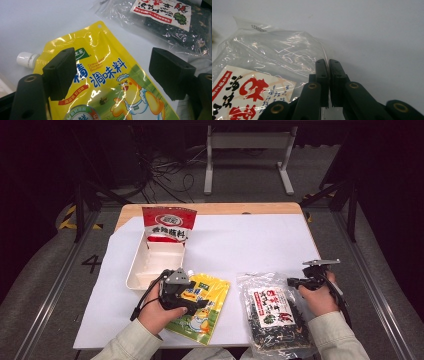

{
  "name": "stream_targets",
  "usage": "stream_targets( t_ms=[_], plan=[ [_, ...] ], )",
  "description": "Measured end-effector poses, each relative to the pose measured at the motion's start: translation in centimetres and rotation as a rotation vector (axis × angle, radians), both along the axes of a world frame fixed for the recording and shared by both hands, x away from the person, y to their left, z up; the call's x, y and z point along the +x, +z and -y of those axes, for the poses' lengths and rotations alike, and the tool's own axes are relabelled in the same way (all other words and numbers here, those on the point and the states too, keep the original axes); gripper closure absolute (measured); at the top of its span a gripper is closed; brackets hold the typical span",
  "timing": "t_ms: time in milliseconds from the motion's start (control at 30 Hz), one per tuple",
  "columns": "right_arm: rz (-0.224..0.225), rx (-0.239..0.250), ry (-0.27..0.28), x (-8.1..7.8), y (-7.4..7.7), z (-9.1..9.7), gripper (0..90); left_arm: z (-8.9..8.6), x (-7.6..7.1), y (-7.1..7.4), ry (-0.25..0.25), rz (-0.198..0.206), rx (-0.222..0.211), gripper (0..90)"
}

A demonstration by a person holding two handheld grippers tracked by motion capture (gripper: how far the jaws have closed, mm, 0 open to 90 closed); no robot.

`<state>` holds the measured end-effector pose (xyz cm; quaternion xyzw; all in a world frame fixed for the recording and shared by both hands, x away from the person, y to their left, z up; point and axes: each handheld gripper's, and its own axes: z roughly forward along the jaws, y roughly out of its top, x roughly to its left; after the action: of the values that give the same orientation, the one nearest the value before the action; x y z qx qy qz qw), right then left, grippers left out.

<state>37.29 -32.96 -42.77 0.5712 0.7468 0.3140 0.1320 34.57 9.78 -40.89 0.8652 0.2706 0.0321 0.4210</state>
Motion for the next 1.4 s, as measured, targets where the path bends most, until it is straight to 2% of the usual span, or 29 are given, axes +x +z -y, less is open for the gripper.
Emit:
stream_targets(
  t_ms=[133,400,533,600,833,1000,1200,1300,1400],
  plan=[
    [0.083,-0.008,0.011,-0.4,1.2,-0.5,87.0,0.0,0.0,-0.1,0.002,-0.006,-0.009,23.3],
    [0.269,0.050,0.016,-2.3,5.4,-0.5,87.1,1.0,-0.1,-0.4,-0.019,-0.041,-0.034,25.1],
    [0.337,0.082,0.027,-3.4,7.4,-0.5,87.2,1.8,-0.2,-0.6,-0.040,-0.049,-0.058,25.4],
    [0.367,0.075,0.029,-3.9,8.1,-0.7,87.2,2.1,-0.2,-0.7,-0.048,-0.050,-0.061,25.4],
    [0.507,0.098,0.055,-6.0,10.7,-1.3,87.3,2.4,-0.2,-0.4,-0.050,-0.041,-0.100,25.5],
    [0.561,0.103,0.052,-6.9,11.8,-1.4,87.2,3.3,-0.1,-0.2,-0.063,-0.033,-0.135,24.0],
    [0.582,0.107,0.068,-7.3,12.3,-1.6,87.1,4.9,0.4,-0.2,-0.075,-0.031,-0.169,21.9],
    [0.595,0.108,0.077,-7.6,12.5,-1.7,87.1,6.1,0.9,-0.3,-0.074,-0.044,-0.207,21.9],
    [0.604,0.112,0.083,-7.8,12.7,-1.8,87.1,6.7,1.1,-0.2,-0.079,-0.036,-0.220,21.9]
  ],
)
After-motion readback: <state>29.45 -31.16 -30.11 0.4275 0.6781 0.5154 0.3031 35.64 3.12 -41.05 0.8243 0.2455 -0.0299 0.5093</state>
